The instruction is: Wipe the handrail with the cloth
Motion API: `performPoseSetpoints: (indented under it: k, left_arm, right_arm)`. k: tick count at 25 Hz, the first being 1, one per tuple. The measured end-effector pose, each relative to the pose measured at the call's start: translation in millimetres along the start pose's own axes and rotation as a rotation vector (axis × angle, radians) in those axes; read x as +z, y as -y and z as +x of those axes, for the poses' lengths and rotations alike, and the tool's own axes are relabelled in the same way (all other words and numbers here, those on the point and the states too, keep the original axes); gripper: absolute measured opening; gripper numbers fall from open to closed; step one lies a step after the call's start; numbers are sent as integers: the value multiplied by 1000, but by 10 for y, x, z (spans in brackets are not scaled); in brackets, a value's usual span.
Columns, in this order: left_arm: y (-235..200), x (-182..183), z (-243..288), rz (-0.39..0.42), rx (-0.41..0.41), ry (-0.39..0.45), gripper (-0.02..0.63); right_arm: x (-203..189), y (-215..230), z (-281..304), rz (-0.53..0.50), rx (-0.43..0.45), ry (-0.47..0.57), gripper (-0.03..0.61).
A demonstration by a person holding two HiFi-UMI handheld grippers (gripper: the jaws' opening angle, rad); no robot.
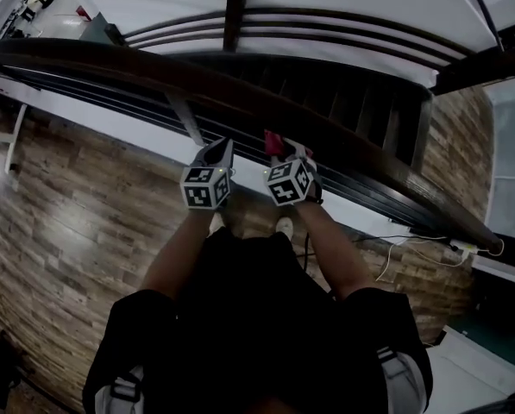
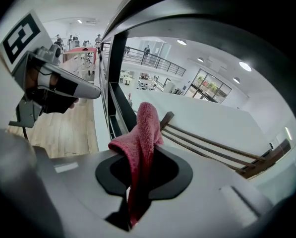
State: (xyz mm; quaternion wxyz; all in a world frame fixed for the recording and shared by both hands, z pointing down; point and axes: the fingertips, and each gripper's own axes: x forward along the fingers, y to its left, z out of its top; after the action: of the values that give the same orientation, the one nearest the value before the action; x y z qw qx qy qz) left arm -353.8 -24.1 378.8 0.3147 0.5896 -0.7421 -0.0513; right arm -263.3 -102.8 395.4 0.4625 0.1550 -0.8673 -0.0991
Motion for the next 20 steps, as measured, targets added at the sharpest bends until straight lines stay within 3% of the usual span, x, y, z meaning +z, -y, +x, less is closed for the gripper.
performPoseSetpoints:
  k: [8,20]
  left_arm:
    - [-422,71,-213,-7,13,-2,-2]
    - [-591,116,-318,-5,15,-5,-2]
  right_arm:
    - [334,-220,158,9,4,2,46]
    - [524,-342,210,4,11,13,46]
